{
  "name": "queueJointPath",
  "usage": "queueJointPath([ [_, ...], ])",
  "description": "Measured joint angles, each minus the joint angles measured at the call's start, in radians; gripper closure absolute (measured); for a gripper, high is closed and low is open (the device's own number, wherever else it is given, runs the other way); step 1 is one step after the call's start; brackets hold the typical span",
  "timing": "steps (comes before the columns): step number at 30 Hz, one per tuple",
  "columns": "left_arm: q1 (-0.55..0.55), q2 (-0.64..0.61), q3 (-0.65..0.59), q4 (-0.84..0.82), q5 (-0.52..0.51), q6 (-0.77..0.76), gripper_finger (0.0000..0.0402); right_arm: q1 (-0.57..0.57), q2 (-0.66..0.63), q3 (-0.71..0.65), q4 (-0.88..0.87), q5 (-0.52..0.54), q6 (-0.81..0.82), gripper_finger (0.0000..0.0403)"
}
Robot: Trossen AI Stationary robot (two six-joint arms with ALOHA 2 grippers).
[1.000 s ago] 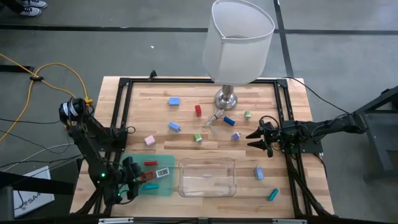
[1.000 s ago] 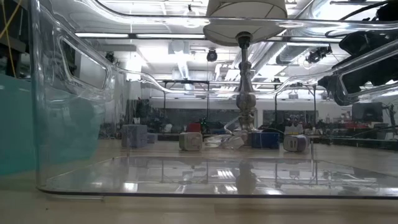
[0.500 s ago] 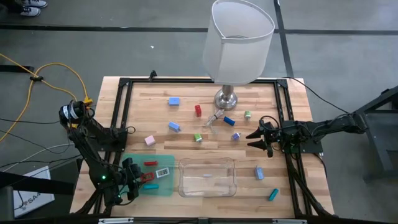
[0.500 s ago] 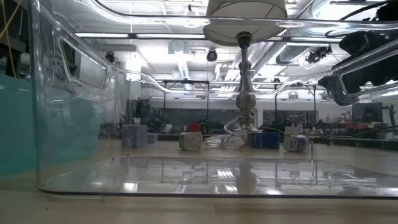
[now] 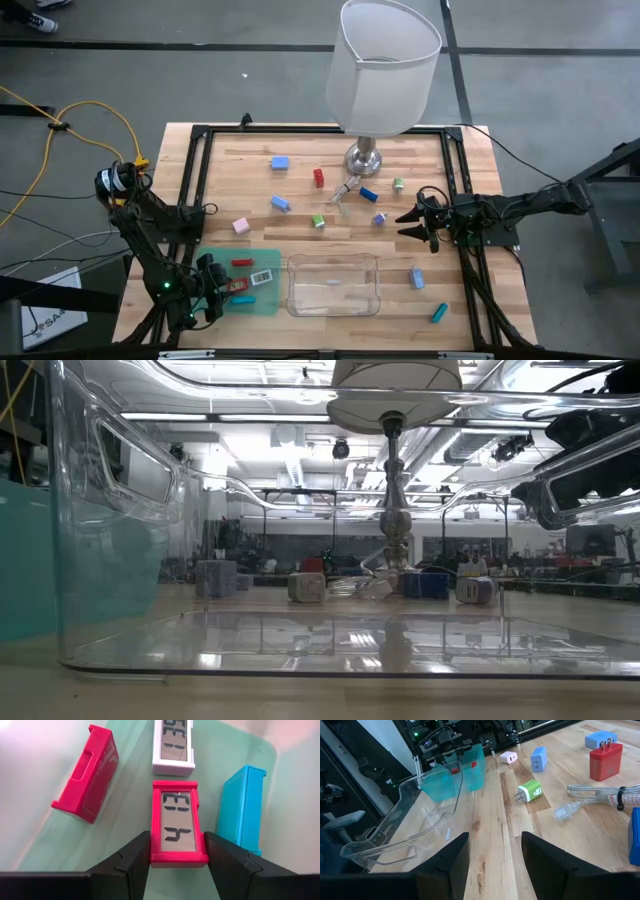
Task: Pick & Place Office items
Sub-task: Put the red timer into the green bin
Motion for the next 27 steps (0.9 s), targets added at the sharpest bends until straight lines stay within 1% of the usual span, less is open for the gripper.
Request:
queueJointPath([
  [21, 0.000, 0.000, 0.000, 0.006, 0.000, 0.022, 0.0226, 0.000, 0.000, 0.000, 0.000, 0.000, 0.000, 0.0237],
  [27, 0.000, 0.000, 0.000, 0.036, -0.018, 0.085, 0.0223, 0.000, 0.000, 0.000, 0.000, 0.000, 0.000, 0.0237],
])
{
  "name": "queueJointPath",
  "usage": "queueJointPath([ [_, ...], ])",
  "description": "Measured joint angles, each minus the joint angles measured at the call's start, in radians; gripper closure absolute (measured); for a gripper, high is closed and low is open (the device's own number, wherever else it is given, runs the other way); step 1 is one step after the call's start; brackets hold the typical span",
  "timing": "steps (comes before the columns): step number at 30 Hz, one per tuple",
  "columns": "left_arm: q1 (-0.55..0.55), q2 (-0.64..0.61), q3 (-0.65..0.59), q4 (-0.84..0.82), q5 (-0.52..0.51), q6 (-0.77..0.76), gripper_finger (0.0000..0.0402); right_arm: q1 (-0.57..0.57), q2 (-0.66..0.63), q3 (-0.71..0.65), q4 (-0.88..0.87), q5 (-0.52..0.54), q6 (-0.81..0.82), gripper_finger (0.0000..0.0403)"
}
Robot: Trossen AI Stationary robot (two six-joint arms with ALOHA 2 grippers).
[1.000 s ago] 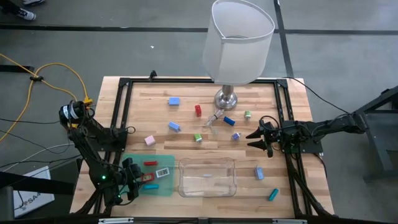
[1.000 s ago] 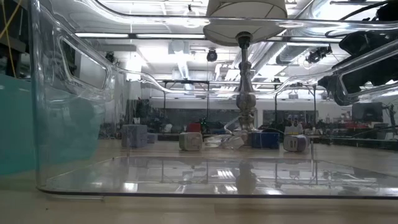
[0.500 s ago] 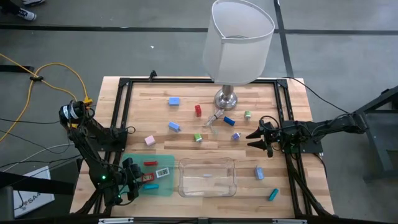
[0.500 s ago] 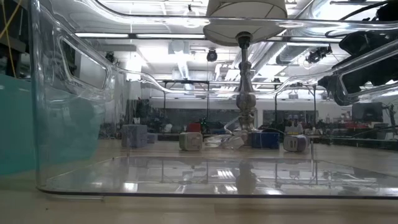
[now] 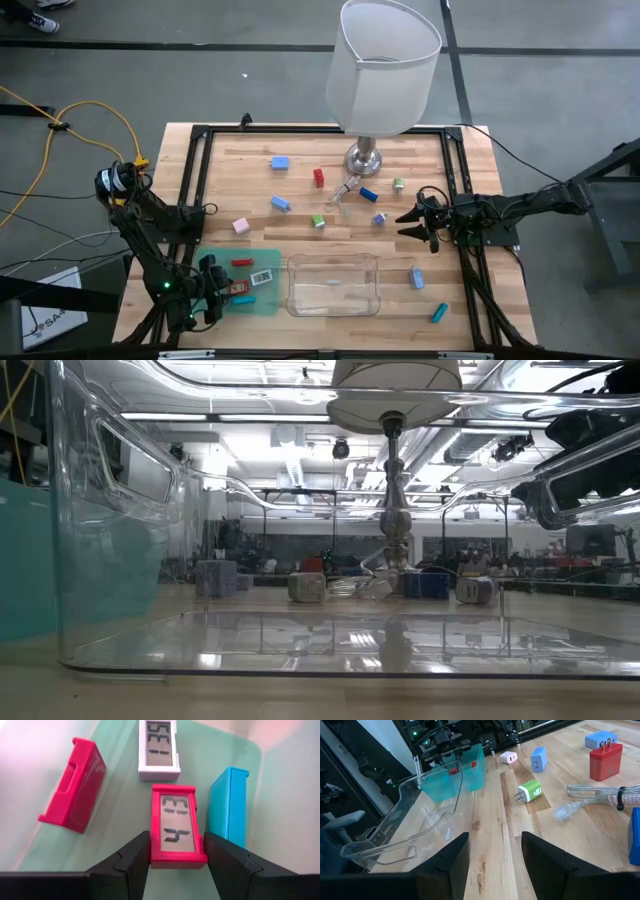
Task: Pick & Place Office items
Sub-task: Put the red timer into the green bin, then put the blue timer into the green bin
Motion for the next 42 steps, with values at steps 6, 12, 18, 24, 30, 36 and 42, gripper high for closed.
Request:
queueJointPath([
  [6, 0.000, 0.000, 0.000, -0.001, -0.019, 0.007, 0.0182, 0.000, 0.000, 0.000, 0.000, 0.000, 0.000, 0.0237],
  [12, 0.003, -0.004, 0.000, 0.001, -0.040, 0.009, 0.0160, 0.000, 0.000, 0.000, 0.000, 0.000, 0.000, 0.0237],
  [18, 0.003, -0.069, 0.000, 0.000, -0.123, 0.075, 0.0160, 0.000, 0.000, 0.000, 0.000, 0.000, 0.000, 0.0237],
  [24, 0.068, -0.165, 0.000, 0.000, -0.204, 0.217, 0.0160, 0.000, 0.000, 0.000, 0.000, 0.000, 0.000, 0.0237],
  [30, 0.203, -0.272, 0.000, 0.001, -0.205, 0.393, 0.0160, 0.000, 0.000, 0.000, 0.000, 0.000, 0.000, 0.0237],
  [36, 0.319, -0.372, 0.001, 0.001, -0.202, 0.575, 0.0160, 0.000, 0.000, 0.000, 0.000, 0.000, 0.000, 0.0237],
  [42, 0.414, -0.438, 0.001, 0.001, -0.171, 0.684, 0.0160, 0.000, 0.000, 0.000, 0.000, 0.000, 0.000, 0.0237],
])
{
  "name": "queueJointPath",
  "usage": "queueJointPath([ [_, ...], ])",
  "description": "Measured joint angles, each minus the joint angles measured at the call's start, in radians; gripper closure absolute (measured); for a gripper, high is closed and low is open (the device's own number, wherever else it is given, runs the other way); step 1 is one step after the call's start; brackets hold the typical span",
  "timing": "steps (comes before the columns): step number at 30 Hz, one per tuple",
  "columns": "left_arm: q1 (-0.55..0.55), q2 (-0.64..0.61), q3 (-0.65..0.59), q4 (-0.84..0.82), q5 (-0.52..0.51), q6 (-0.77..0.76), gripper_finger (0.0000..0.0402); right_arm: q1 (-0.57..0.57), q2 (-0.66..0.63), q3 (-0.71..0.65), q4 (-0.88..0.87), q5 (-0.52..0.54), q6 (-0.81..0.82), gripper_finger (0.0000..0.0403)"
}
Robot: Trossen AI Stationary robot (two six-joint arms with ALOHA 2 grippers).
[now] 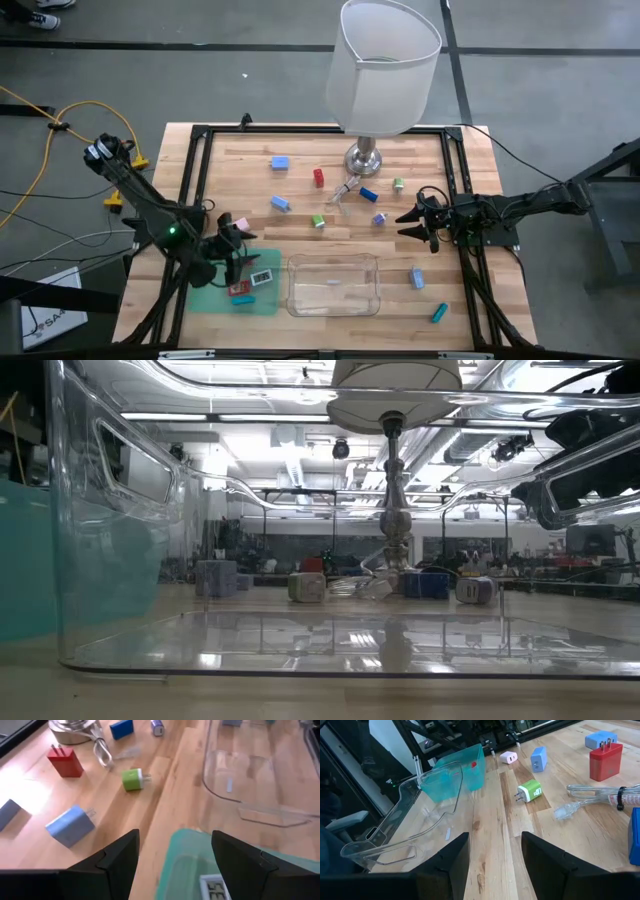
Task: Pick & Place Office items
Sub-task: Put the blue timer into the green bin
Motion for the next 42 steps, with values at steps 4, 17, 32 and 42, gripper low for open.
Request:
queueJointPath([
  [4, 0.065, -0.026, 0.000, 0.000, 0.013, 0.056, 0.0160, 0.000, 0.000, 0.000, 0.000, 0.000, 0.000, 0.0237],
  [17, 0.463, -0.054, 0.000, 0.089, 0.232, 0.352, 0.0160, 0.000, 0.000, 0.000, 0.000, 0.000, 0.000, 0.0237],
  [32, 0.943, 0.066, 0.000, 0.400, 0.770, 0.760, 0.0160, 0.000, 0.000, 0.000, 0.000, 0.000, 0.000, 0.0237],
  [42, 1.038, 0.080, 0.000, 0.463, 0.839, 0.850, 0.0160, 0.000, 0.000, 0.000, 0.000, 0.000, 0.000, 0.0237],
])
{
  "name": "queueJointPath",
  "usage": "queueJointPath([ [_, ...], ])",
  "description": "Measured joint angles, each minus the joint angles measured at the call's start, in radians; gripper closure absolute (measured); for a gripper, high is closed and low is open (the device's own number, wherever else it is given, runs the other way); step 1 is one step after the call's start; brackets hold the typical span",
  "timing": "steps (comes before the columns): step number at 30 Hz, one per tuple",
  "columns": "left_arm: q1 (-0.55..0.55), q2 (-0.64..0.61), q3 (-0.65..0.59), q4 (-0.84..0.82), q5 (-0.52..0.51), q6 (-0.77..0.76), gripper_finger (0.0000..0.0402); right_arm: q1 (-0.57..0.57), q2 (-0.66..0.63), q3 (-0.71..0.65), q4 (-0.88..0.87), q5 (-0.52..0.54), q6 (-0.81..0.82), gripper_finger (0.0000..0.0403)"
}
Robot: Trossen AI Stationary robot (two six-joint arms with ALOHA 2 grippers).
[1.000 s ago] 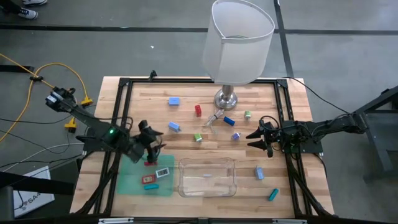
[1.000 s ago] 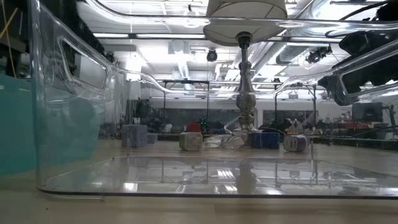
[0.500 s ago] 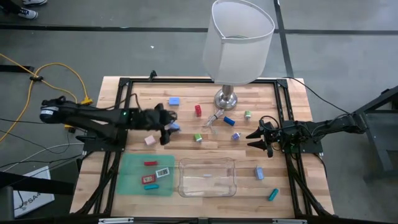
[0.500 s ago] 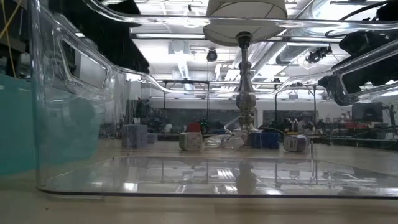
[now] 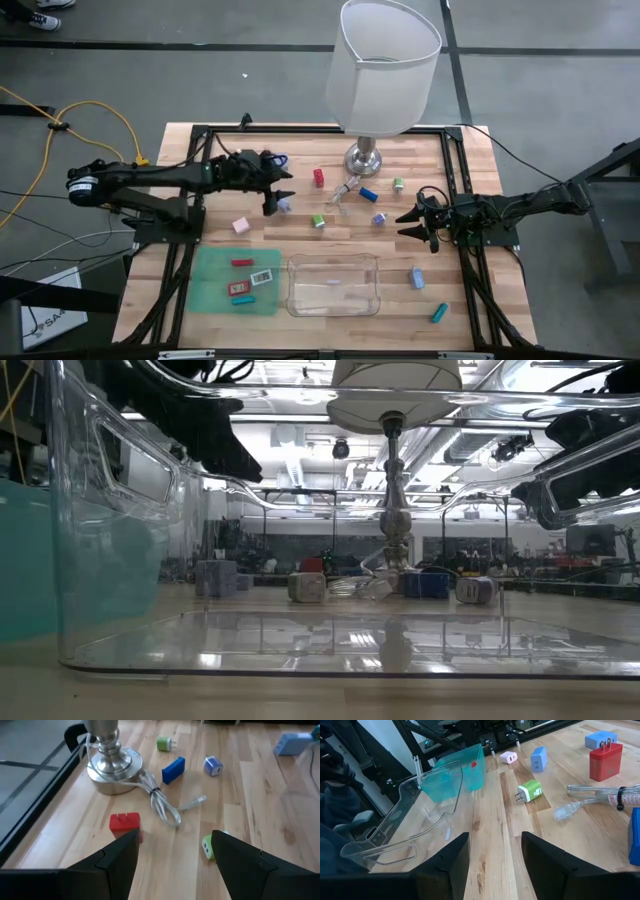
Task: Pick & Place Office items
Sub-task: Put the blue timer into the green bin
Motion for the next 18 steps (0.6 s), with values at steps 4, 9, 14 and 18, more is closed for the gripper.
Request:
queueJointPath([
  [4, 0.008, 0.000, 0.000, 0.002, 0.015, -0.028, 0.0160, 0.000, 0.000, 0.000, 0.000, 0.000, 0.000, 0.0237],
  [9, 0.008, 0.000, 0.000, 0.003, 0.016, -0.034, 0.0160, 0.000, 0.000, 0.000, 0.000, 0.000, 0.000, 0.0237],
  [14, 0.008, 0.000, 0.000, 0.002, 0.015, -0.036, 0.0160, 0.000, 0.000, 0.000, -0.001, 0.000, 0.000, 0.0237],
  [18, 0.008, 0.000, 0.000, 0.002, 0.015, -0.037, 0.0160, 0.000, 0.000, 0.000, -0.001, 0.000, 0.000, 0.0237],
])
